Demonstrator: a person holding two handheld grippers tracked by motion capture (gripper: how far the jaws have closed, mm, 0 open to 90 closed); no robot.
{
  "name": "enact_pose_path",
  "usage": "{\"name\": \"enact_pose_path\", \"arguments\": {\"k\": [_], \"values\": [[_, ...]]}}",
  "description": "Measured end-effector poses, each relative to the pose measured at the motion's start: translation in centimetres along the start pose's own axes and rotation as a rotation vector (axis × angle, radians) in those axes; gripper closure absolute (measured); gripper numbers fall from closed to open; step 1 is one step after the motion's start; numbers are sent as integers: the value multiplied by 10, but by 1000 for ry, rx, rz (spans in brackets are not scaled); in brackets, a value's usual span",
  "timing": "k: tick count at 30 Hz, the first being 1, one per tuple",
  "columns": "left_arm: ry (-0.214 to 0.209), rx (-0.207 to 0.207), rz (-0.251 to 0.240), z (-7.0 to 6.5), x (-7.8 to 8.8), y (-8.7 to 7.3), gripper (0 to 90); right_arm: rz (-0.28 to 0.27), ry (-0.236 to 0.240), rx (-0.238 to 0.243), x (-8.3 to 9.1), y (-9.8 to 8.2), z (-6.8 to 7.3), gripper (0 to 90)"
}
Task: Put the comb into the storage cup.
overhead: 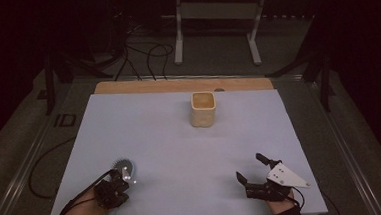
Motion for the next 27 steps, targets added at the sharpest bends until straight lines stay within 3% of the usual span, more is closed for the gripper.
{"name": "enact_pose_path", "arguments": {"k": [9,15,27], "values": [[27,23,65,17,5,-17,900,0,0,-3,0,0,0,94],[92,57,110,32,7,-34,900,1,4,1,0,0,0,94],[62,84,36,41,28,-49,899,3,7,-2,0,0,1,94]]}}
Point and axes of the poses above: each handheld gripper's, and its own axes: x roughly backward along the jaws, y roughly out of its top, z roughly to its left, the point moved 4 cm from there along -x, roughly forward along the jaws, and after that the axes turned 1 degree about y, right-handed, at the moved point
